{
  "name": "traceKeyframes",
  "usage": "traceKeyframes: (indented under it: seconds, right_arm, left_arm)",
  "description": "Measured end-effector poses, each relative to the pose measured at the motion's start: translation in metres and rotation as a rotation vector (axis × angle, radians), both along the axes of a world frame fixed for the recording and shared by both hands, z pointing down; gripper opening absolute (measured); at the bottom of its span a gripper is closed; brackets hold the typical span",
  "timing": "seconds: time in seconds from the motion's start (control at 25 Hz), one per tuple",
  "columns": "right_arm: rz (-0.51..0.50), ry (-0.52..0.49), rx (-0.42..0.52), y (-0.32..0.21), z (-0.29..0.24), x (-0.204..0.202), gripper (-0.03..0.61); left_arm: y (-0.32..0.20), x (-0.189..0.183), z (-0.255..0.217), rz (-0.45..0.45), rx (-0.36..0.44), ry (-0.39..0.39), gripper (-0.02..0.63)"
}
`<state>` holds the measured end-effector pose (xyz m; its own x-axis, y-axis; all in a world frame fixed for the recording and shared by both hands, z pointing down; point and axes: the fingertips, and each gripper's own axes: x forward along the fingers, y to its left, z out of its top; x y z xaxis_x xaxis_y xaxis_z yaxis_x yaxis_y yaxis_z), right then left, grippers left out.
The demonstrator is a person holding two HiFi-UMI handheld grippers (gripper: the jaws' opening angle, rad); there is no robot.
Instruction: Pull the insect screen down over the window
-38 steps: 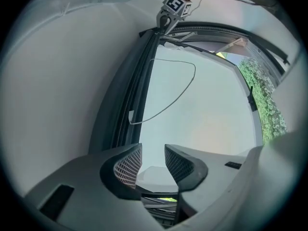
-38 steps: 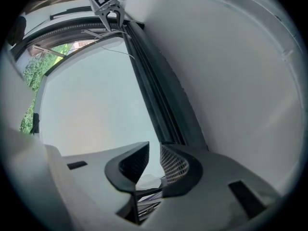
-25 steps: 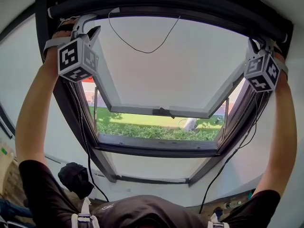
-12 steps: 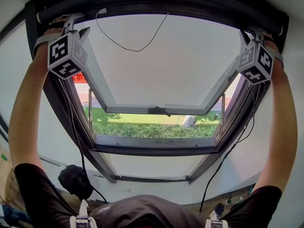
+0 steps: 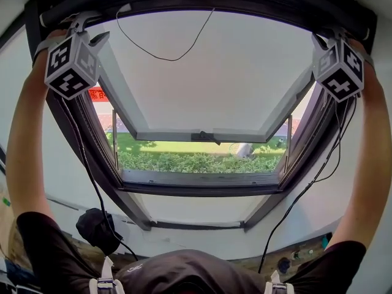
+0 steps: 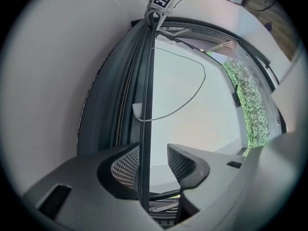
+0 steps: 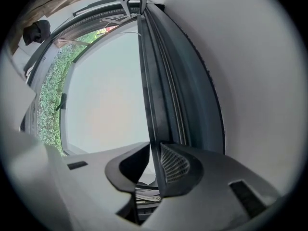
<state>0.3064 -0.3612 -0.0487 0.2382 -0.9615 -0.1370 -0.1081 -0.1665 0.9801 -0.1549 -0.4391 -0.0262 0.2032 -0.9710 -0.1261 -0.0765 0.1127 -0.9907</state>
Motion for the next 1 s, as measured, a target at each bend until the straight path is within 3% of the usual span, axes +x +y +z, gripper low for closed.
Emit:
traceKeyframes:
  seconds: [0.12,0.44,0.64,0.8,0.96,1.0]
  right_arm:
    - [-0.021,-0.035,-0.026,-0.001,0.007,0.0,0.155]
    - [-0.013,-0.025,-0.033,0.0,0.019,-0.002,0.164]
    - [-0.013,-0.044,-0.059,0.0,0.034,0.0,0.145]
    - [0.002,-0.038,-0.089,-0.001,0.045,0.0,0.08]
    - [0.026,-0.034,-0.178,-0.002,0.068,0.0,0.041]
    - [0.032,-0.035,-0.208,-0.002,0.075,0.0,0.04]
  left_arm:
    - [0.0,0.003,0.001,0.015,0.013,0.005,0.196]
    - [0.005,0.002,0.011,0.02,-0.035,0.004,0.199]
    - [0.005,0.004,0.03,0.042,-0.058,0.007,0.202]
    - [0.006,0.004,0.047,0.048,-0.108,0.008,0.178]
    - [0.008,0.004,0.062,0.062,-0.164,0.0,0.047]
    - [0.008,0.004,0.068,0.069,-0.187,-0.005,0.048]
